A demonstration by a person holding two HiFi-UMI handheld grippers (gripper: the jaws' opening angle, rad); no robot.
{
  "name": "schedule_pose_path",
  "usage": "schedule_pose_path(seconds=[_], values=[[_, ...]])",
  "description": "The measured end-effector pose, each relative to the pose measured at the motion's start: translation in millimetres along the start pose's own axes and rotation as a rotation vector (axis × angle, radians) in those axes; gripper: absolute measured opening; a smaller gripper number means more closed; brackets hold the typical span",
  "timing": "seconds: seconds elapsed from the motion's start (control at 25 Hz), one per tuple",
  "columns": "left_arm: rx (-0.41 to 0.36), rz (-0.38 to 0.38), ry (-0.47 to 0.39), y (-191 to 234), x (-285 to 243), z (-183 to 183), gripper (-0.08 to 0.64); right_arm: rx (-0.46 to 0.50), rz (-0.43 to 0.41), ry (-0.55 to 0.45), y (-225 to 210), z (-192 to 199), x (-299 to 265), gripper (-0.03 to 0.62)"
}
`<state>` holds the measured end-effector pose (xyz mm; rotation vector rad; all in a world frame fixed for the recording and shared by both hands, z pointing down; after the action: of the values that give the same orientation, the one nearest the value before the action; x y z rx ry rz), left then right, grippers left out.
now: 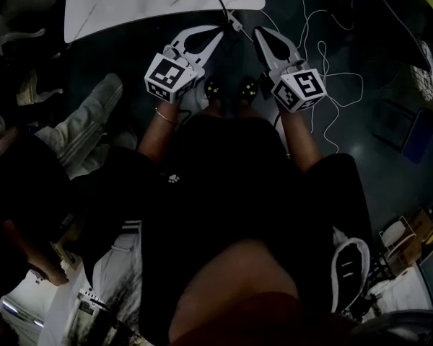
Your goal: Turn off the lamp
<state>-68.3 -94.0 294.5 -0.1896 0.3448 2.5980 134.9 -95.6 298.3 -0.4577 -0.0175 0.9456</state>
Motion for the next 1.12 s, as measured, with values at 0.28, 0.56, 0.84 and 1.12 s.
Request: schedule_pose_path(seconds=[0.28, 0.56, 0.84, 1.12], values=[[-0.026, -0.015, -0.022, -17.9, 7.2, -20.3, 0.006, -0.026, -0.083, -0.031, 9.4, -24.9, 8.7, -0.001], [-0.035, -0.062, -0.065, -18.3, 20.5, -27.9, 0.006, -0.024, -0.140, -0.034, 23.2, -40.0, 13.2, 0.000], [-0.018, -0.076, -0.082, -15.4, 20.5, -29.5, 0.006, -0.032, -0.154, -0.035, 23.9, -46.2, 16.0, 0.000], [-0.013, -0.082, -0.094, -14.6, 16.4, -29.6, 0.006, -0.023, -0.164, -0.030, 19.2, -47.2, 15.7, -0.002]])
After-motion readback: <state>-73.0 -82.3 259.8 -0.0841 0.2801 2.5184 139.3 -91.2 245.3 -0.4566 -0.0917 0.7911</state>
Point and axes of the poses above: the fingertips, and each gripper's own axes: x backward along the fingers, y to its left, z out of its underside, the point moved 9 cm from there along x, backward along the fingers, and after that the axes turned 12 degrees about z, right-handed, at the moved point
